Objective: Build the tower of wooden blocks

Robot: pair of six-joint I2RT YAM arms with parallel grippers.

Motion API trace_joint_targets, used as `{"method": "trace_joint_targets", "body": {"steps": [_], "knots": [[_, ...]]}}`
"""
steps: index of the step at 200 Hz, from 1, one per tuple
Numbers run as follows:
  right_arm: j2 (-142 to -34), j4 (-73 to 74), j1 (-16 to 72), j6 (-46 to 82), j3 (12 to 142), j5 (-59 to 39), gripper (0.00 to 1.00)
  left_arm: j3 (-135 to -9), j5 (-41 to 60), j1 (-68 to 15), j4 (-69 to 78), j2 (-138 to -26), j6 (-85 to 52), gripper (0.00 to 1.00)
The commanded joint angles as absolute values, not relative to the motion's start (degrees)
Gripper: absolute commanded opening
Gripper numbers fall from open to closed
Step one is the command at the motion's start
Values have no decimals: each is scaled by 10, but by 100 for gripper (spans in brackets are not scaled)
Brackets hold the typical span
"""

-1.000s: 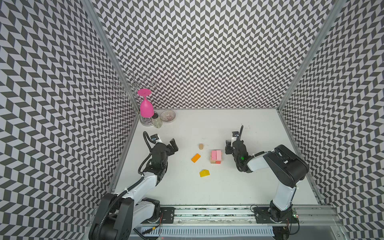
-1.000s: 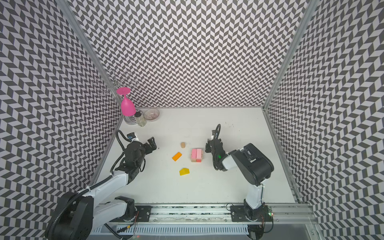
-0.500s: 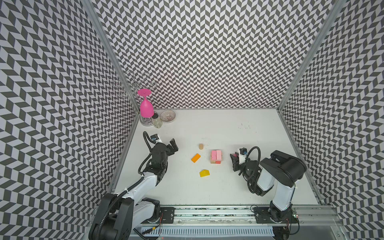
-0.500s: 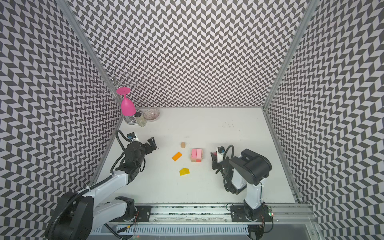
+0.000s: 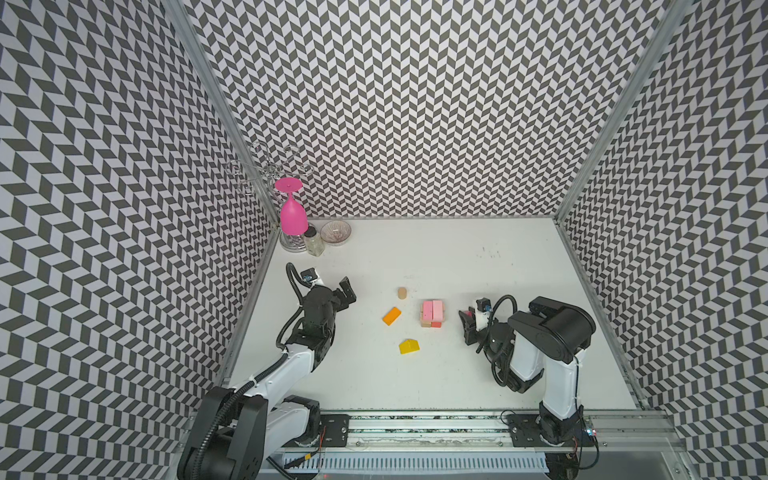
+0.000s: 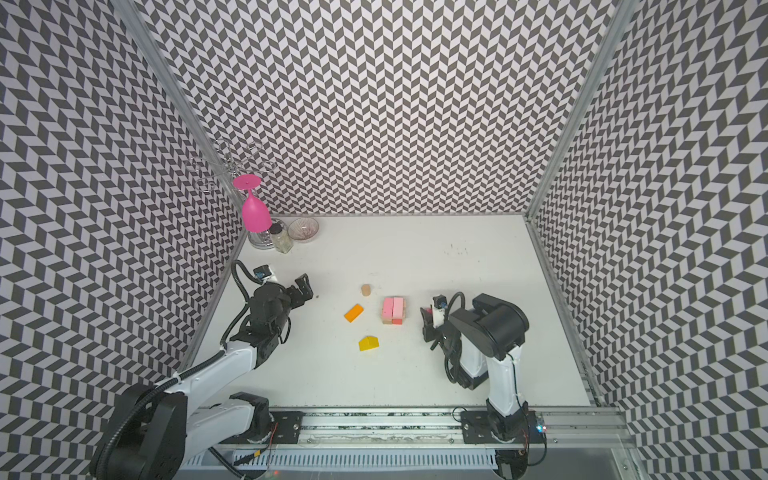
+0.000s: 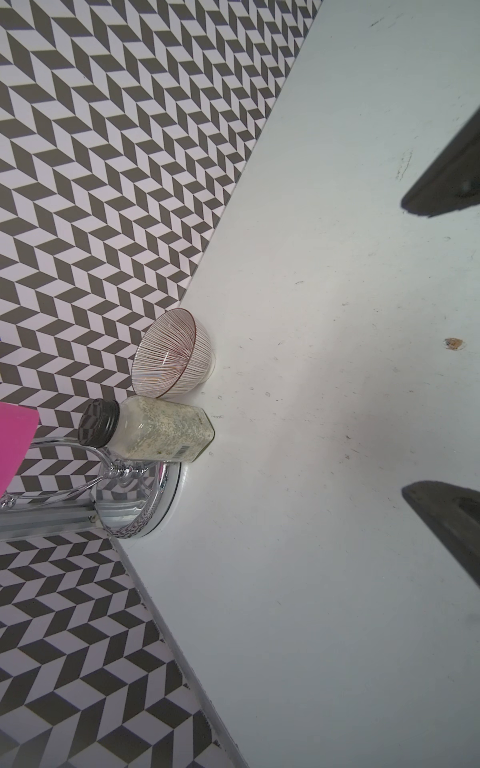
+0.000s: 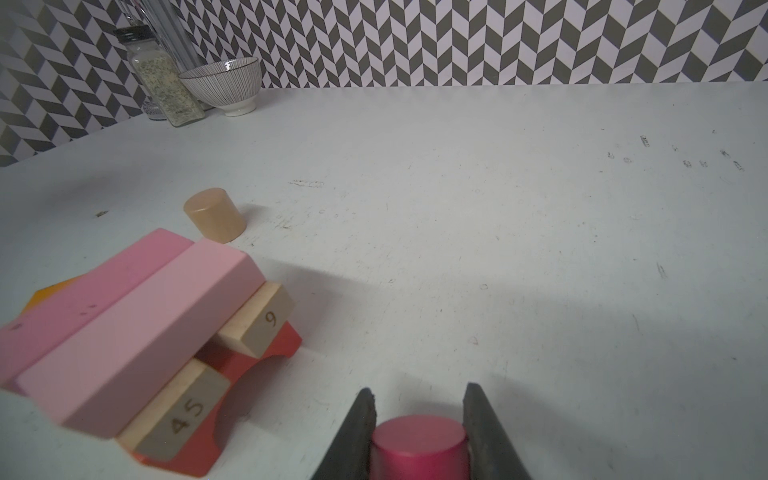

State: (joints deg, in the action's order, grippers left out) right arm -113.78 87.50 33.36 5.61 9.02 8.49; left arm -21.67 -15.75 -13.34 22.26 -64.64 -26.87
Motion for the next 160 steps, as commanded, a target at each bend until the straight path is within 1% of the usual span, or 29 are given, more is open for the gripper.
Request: {"method": "trace_joint_targets", "body": {"steps": [1,24,33,45,60,99,108,116,129,139,142,143,147,148,151,160], "knots": [[-1177,1080,338,60,55,78,13,-215,-167,-133,235,-640,-273,100],[-1168,1081,338,63,43,79,27,-215,-167,-133,236,-639,-273,100],[-1163,1081,338,66,37,77,30,-214,-167,-133,236,-639,-273,100],[-1156,1081,338,68,30,72,32,-214,-167,-133,235,-639,-273,100],[-1151,1080,338,73,24,69,36,-214,-167,-133,235,-638,-273,100],[-1136,1080,340,81,8,68,37,-214,-166,-133,235,-638,-273,100],[-1132,1081,340,81,5,65,38,-214,-167,-133,235,-638,-273,100],[-1130,1081,340,82,4,63,43,-214,-167,-133,236,-638,-273,100],[-1124,1081,340,87,3,65,55,-214,-167,-133,236,-639,-273,100],[-1118,1080,340,103,4,89,61,-214,-167,-133,235,-639,-273,100],[-1114,1076,339,107,3,92,66,-214,-167,-133,235,-639,-273,100],[-1108,1074,340,111,1,94,69,-214,-167,-133,236,-639,-273,100],[-1100,1070,339,117,-3,97,72,-214,-167,-133,236,-639,-273,100],[-1094,1067,339,121,-5,99,75,-214,-167,-133,236,-639,-273,100],[-1082,1061,339,128,-10,101,78,-214,-167,-133,235,-638,-273,100],[-1034,1016,338,157,-24,106,82,-214,-166,-133,235,-637,-272,100]]}}
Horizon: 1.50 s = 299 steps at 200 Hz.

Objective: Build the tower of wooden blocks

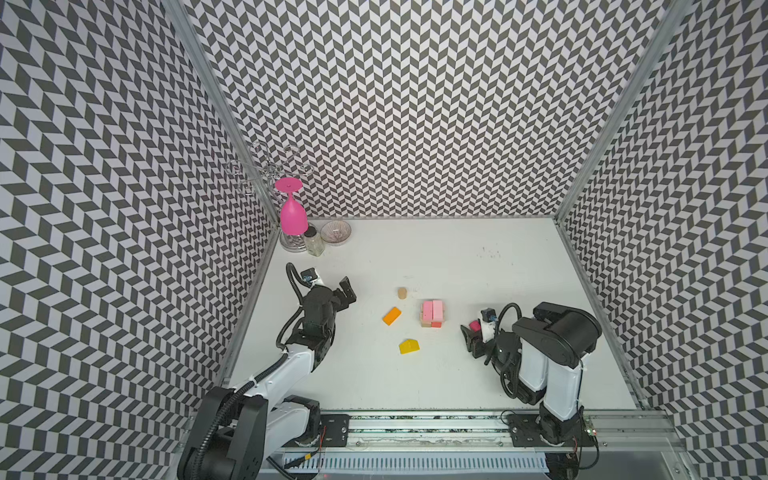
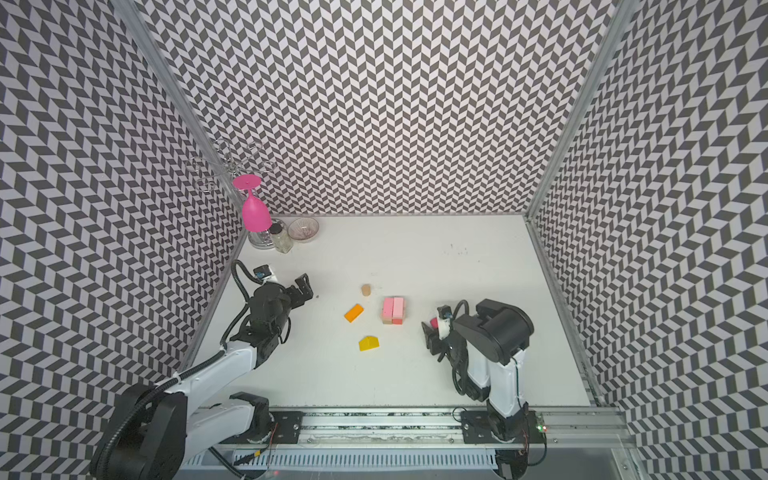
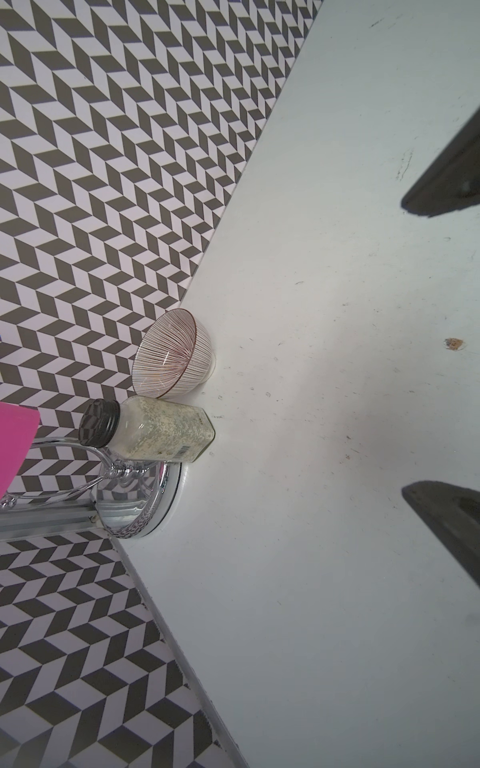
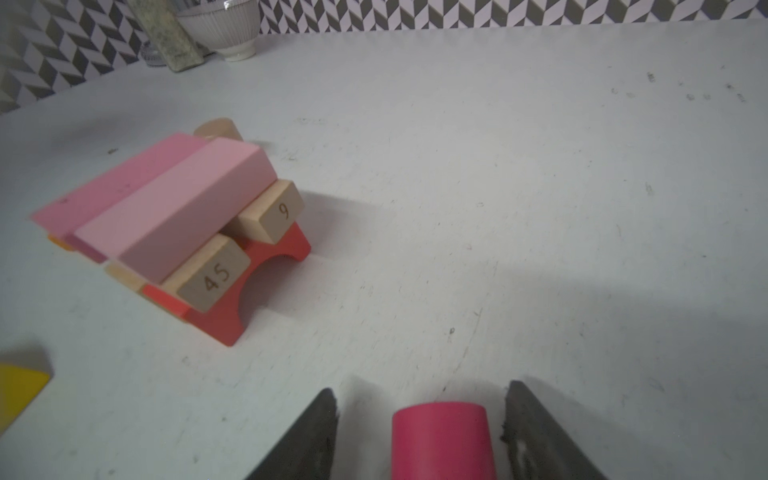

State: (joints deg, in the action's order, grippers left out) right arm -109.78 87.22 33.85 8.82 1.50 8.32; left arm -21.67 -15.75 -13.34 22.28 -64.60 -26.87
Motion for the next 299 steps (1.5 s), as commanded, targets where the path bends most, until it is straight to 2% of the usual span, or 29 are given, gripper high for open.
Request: {"method": "trace_joint_targets", "body": {"steps": [1,13,22,31,37,45,69,92,122,150,165,201,255,299], "knots": [[-1027,1008,338,160,-25,106,83,-214,-166,-133,236,-637,-272,100],[-937,880,339,196,-10,113,85,-213,-165,-133,236,-635,-272,100],[-859,714,339,220,40,120,84,-211,-165,-133,238,-633,-272,100],[-797,481,341,240,117,123,81,-210,-164,-133,240,-631,-271,100],[-777,406,353,248,166,153,78,-209,-162,-133,240,-630,-269,100],[-748,309,358,267,204,172,80,-207,-159,-132,241,-627,-269,100],[-673,92,357,351,274,215,85,-203,-153,-132,245,-620,-266,100],[-634,-12,356,370,309,216,89,-197,-143,-132,249,-613,-263,100],[-705,-187,340,362,420,176,89,-192,-137,-132,252,-606,-262,100],[-820,-305,324,329,516,115,75,-191,-133,-132,252,-602,-260,100],[-849,-311,316,312,526,109,75,-189,-131,-132,253,-599,-260,100],[-896,-340,282,274,545,75,63,-187,-131,-132,256,-597,-259,100],[-908,-367,268,245,538,53,65,-189,-132,-132,255,-600,-260,100],[-963,-405,244,205,578,8,59,-187,-128,-132,255,-598,-259,100]]}}
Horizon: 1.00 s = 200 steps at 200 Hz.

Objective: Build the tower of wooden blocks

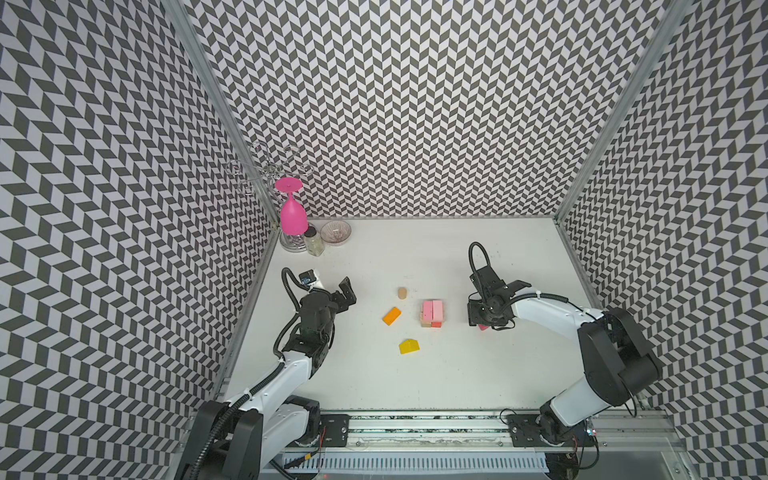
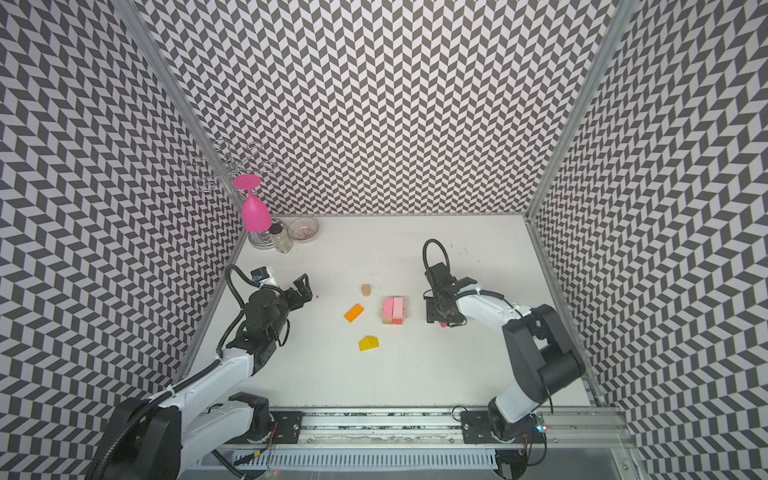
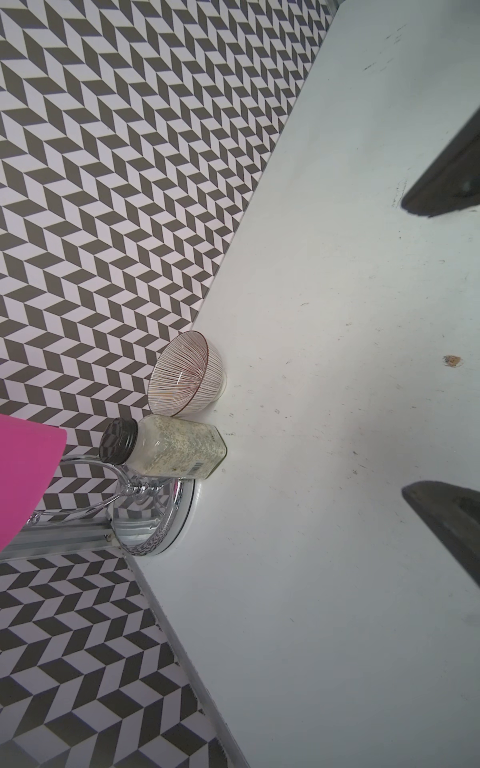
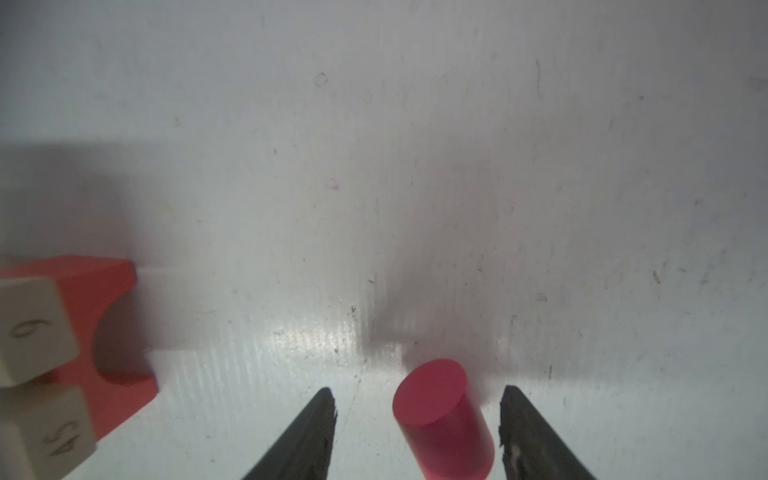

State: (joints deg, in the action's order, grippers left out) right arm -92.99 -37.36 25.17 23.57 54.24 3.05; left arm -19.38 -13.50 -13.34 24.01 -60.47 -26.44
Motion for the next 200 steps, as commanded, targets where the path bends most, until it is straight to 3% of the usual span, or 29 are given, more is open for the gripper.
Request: {"method": "trace_joint_targets", "body": {"steps": [1,31,108,200], "knots": [[-964,-407,244,204,580,8,59,-187,-128,-132,255,-597,-259,100],[-987,-455,241,195,608,40,58,-185,-129,-132,257,-595,-259,100],[-953,-458,242,190,600,-11,56,-186,-127,-132,258,-598,-259,100],[-978,-462,244,184,613,-7,41,-185,-126,-132,258,-597,-259,100]]}}
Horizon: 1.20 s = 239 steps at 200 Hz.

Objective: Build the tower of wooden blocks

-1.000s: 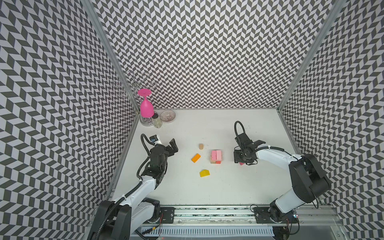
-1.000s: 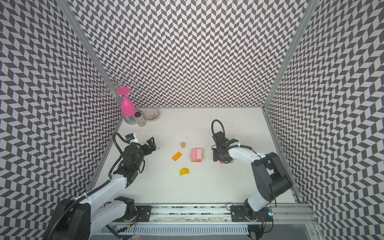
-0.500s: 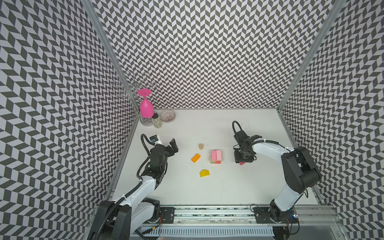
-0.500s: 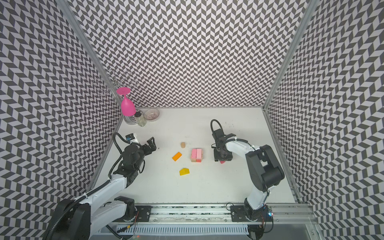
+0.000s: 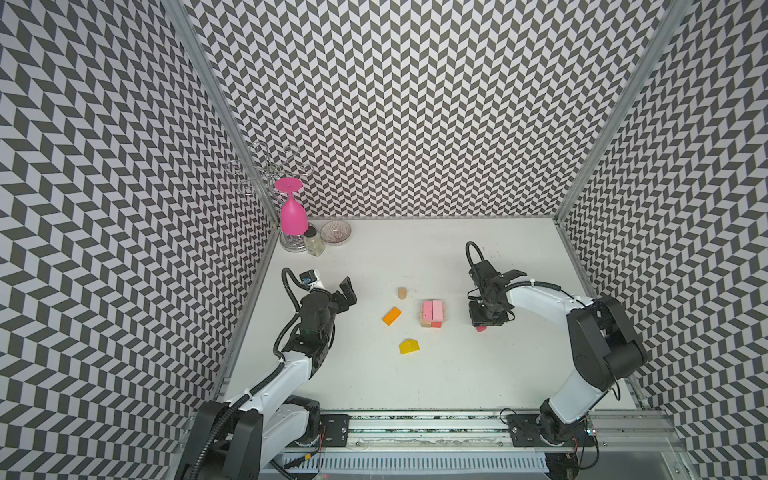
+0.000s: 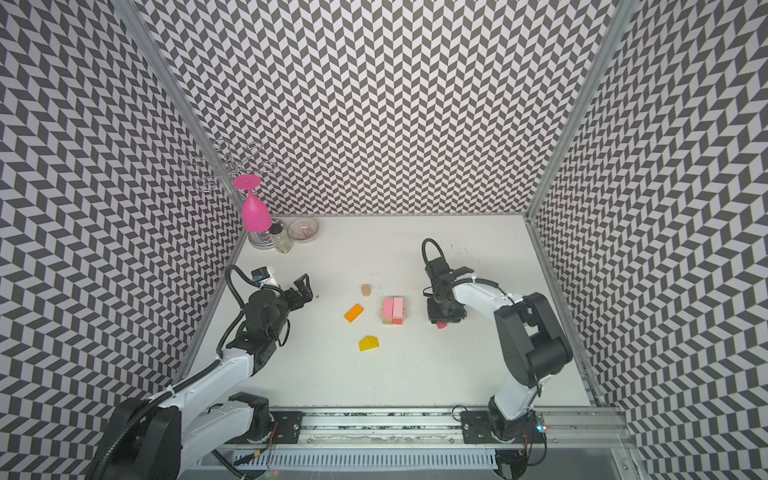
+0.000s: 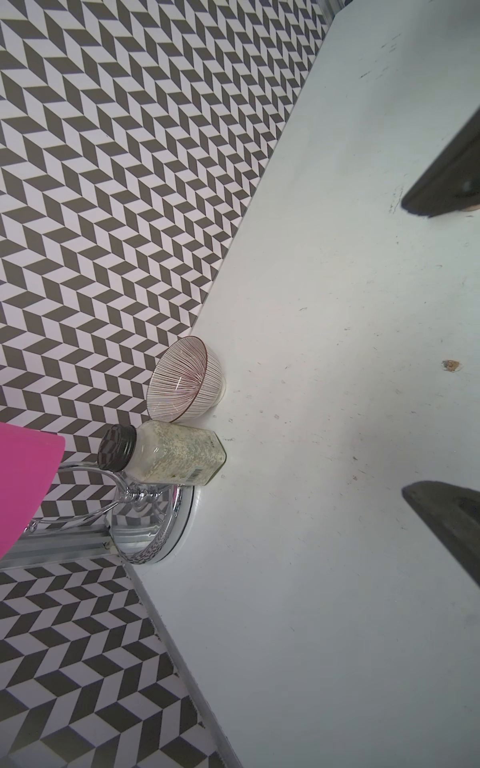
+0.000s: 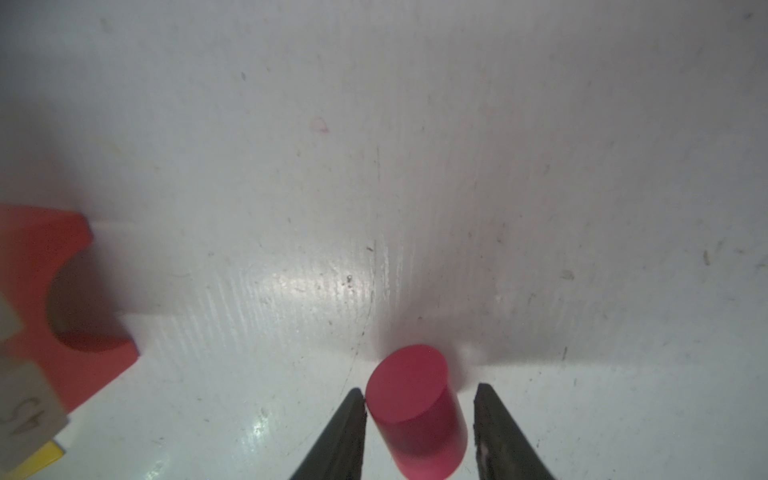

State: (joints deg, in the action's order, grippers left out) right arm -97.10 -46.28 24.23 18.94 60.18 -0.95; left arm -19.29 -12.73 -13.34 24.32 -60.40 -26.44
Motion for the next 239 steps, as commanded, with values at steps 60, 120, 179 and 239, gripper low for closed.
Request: {"method": "trace_joint_targets", "body": {"steps": [60,120,179,239], "knots": [[-976,-457,267,190,602,-1,41,-187,-128,-132,258,-599,-259,100],[-1008,-454,267,189,616,6,41,-186,-127,-132,257,-599,-259,100],[-1023,-446,267,186,625,7,38,-187,-127,-132,258,-600,-259,100],[-995,-443,269,190,631,6,17,-187,-127,-132,257,-600,-259,100]]}}
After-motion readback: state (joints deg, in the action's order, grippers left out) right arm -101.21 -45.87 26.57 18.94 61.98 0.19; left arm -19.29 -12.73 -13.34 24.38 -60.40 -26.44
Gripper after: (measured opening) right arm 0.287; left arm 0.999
